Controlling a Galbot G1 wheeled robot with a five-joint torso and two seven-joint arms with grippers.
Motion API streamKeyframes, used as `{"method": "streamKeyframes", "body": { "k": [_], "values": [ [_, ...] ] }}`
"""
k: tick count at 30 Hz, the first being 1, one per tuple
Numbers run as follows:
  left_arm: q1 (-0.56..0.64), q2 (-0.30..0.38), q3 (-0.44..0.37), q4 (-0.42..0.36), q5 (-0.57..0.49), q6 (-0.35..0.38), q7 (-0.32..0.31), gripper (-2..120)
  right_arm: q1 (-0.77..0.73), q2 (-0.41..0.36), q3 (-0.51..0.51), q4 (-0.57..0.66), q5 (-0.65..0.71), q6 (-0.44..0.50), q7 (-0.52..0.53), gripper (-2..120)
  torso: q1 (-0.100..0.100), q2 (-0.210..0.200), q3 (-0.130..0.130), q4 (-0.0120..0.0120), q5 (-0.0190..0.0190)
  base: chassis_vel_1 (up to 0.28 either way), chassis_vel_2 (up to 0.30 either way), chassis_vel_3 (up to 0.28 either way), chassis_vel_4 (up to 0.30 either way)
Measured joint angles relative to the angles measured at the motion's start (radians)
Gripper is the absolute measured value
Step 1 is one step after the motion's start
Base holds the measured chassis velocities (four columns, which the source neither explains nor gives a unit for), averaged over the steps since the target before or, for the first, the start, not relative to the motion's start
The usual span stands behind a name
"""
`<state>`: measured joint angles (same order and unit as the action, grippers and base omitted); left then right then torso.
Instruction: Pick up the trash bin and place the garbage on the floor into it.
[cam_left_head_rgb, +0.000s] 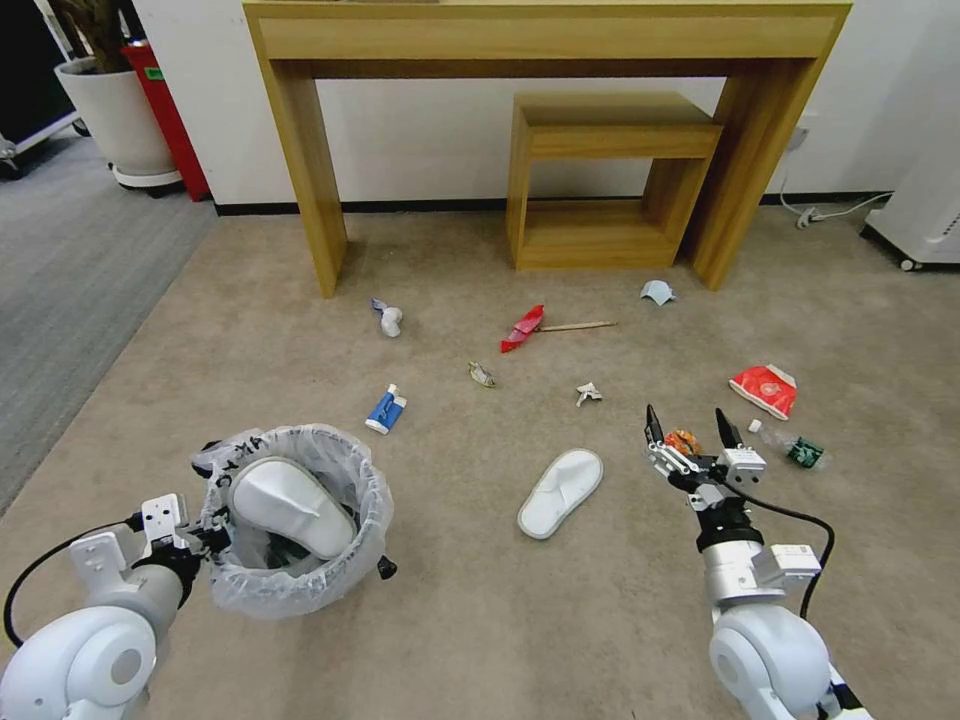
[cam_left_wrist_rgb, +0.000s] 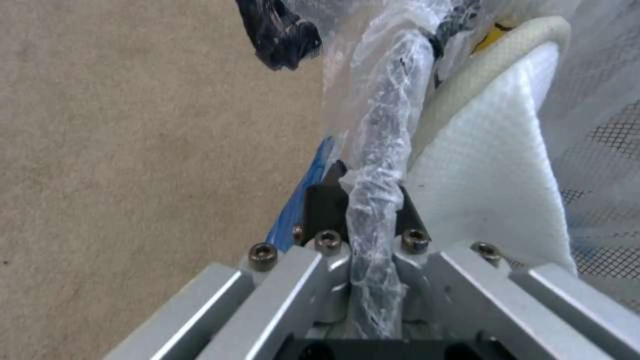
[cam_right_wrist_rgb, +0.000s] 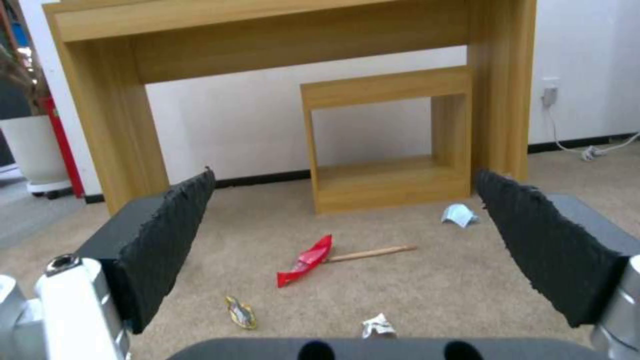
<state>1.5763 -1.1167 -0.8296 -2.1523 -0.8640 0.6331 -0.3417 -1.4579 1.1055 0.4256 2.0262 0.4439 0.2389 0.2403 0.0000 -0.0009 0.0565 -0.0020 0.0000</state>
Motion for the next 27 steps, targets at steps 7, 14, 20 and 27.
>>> {"method": "streamKeyframes", "body": {
  "k": [7, 14, 20, 27],
  "values": [
    [0.0, 0.001, 0.0, 0.0, -0.001, 0.0, -0.001, 1, 0.003, -0.005, -0.001, -0.003, -0.001, -0.003, 0.0, 96, 0.0, 0.0, 0.0, 0.0, -0.0001, -0.055, 0.064, 0.054, -0.064],
    [0.004, 0.001, 0.0, -0.003, -0.001, 0.0, -0.001, 1, 0.003, -0.001, -0.006, -0.005, -0.009, -0.004, -0.001, 96, 0.0, 0.0, 0.0, -0.0001, -0.0001, -0.083, 0.077, 0.085, -0.077],
    [0.008, 0.0, -0.001, -0.009, 0.0, 0.0, -0.002, 1, 0.002, 0.0, -0.009, -0.006, -0.015, -0.004, -0.001, 96, 0.0, 0.0, 0.0, 0.0, -0.0001, -0.076, 0.068, 0.081, -0.067],
    [0.016, -0.002, -0.004, -0.015, 0.001, 0.0, -0.003, 1, 0.002, -0.001, -0.012, -0.005, -0.015, -0.003, 0.001, 100, 0.0, 0.0, 0.0, 0.0, 0.0001, -0.067, 0.069, 0.077, -0.059]
  ]
}}
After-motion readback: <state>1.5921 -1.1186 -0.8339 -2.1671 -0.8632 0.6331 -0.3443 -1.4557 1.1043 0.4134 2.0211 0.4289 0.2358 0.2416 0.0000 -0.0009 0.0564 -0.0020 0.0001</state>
